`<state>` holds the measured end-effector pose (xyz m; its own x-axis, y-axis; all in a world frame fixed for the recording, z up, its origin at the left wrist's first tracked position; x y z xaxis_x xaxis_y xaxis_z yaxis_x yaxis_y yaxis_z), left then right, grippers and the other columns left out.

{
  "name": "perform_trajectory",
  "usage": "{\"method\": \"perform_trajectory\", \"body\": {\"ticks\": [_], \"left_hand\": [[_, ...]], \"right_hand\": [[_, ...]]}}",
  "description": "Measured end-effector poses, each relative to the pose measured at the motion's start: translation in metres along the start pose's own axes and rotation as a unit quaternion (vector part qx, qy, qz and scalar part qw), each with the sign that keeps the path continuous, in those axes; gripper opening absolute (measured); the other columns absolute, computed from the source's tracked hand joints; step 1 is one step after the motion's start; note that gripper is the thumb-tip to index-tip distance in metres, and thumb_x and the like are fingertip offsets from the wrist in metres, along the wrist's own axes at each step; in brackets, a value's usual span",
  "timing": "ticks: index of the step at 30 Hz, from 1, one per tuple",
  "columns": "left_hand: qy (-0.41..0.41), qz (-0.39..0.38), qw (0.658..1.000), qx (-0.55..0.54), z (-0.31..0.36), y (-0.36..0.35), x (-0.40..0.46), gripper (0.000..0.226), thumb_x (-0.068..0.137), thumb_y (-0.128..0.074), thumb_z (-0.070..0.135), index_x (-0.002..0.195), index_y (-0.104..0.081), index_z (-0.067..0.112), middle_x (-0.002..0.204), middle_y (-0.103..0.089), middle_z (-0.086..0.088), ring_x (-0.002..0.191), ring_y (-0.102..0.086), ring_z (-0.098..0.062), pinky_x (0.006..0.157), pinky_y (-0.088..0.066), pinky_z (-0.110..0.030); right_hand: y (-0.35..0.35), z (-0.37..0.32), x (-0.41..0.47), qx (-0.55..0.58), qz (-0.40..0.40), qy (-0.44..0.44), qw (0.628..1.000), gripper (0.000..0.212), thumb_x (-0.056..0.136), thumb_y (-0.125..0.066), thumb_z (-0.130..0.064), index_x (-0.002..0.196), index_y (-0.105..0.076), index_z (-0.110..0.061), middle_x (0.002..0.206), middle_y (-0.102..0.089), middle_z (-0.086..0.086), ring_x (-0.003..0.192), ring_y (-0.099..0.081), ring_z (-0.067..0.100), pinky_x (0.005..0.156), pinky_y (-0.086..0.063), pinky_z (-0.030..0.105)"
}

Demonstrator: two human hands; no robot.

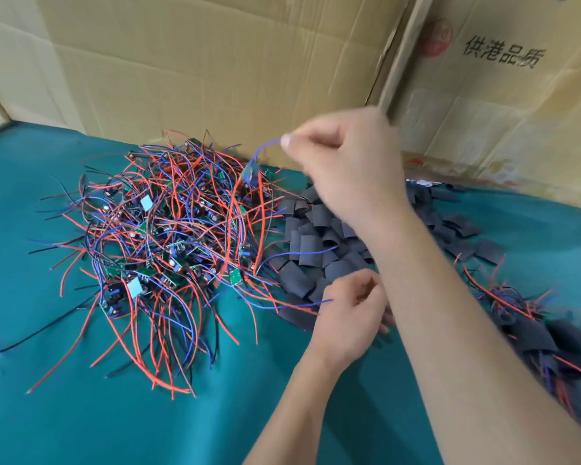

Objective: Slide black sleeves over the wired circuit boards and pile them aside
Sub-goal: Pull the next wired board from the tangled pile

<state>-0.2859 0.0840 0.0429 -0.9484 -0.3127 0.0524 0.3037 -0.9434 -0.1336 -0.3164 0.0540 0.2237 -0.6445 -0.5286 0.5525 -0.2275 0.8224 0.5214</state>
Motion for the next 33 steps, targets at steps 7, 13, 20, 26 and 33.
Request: {"method": "perform_trajectory", "body": {"ticks": [7, 13, 20, 26, 33], "left_hand": [[0.024, -0.038, 0.998, -0.050, 0.004, -0.006, 0.001, 0.030, 0.083, -0.039, 0.041, 0.081, -0.066, 0.030, 0.066, -0.069, -0.002, 0.052, -0.064, -0.017, 0.054, -0.050, -0.028], [0.045, -0.025, 0.950, -0.309, 0.012, 0.007, 0.009, 0.060, 0.097, -0.040, 0.052, 0.136, -0.050, 0.008, 0.106, -0.074, -0.016, 0.084, -0.074, -0.028, 0.066, -0.059, -0.035], [0.053, -0.020, 0.972, -0.227, 0.003, 0.000, 0.005, 0.023, 0.105, -0.043, 0.003, 0.122, -0.059, 0.003, 0.085, -0.072, -0.006, 0.073, -0.070, -0.021, 0.063, -0.055, -0.025], [0.029, 0.045, 0.990, -0.127, -0.001, 0.004, 0.010, 0.033, 0.109, -0.038, 0.015, 0.097, -0.069, 0.011, 0.060, -0.059, -0.005, 0.076, -0.069, -0.021, 0.069, -0.052, -0.026], [-0.022, 0.100, 0.994, -0.037, -0.006, 0.005, 0.009, 0.024, 0.104, -0.038, 0.001, 0.100, -0.060, 0.010, 0.060, -0.063, -0.007, 0.068, -0.061, -0.020, 0.066, -0.048, -0.016]], "right_hand": [[0.065, -0.010, -0.035, 0.114, 0.222, 0.089, 0.964, 0.015, 0.097, -0.066, -0.017, 0.084, -0.074, -0.019, 0.072, -0.075, 0.000, 0.056, -0.066, 0.014, 0.053, -0.048, 0.026], [0.066, 0.074, -0.174, 0.025, 0.187, -0.106, 0.976, 0.013, 0.094, -0.074, -0.025, 0.089, -0.077, -0.037, 0.077, -0.077, -0.012, 0.068, -0.073, 0.012, 0.070, -0.060, 0.034], [0.062, 0.102, -0.208, -0.101, -0.052, -0.148, 0.982, 0.004, 0.077, -0.076, -0.040, 0.075, -0.079, -0.040, 0.064, -0.070, -0.016, 0.049, -0.059, 0.006, 0.056, -0.052, 0.028], [0.066, 0.151, -0.134, -0.024, -0.014, -0.251, 0.968, 0.017, 0.084, -0.067, -0.034, 0.078, -0.076, -0.021, 0.070, -0.072, -0.006, 0.072, -0.069, 0.015, 0.074, -0.058, 0.048], [0.013, 0.196, -0.082, -0.019, 0.014, -0.368, 0.930, 0.035, 0.079, -0.081, -0.048, 0.103, -0.068, -0.027, 0.096, -0.072, -0.007, 0.100, -0.069, 0.026, 0.092, -0.056, 0.046]]}}
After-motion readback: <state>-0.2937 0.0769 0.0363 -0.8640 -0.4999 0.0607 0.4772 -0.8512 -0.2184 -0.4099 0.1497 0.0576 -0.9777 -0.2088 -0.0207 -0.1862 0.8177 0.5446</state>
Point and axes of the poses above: each hand's wrist, its own x-axis towards the middle knuckle, its own y-axis out of the back of the hand, z = x × y, the point moved 5 cm from there along x, towards the middle knuckle
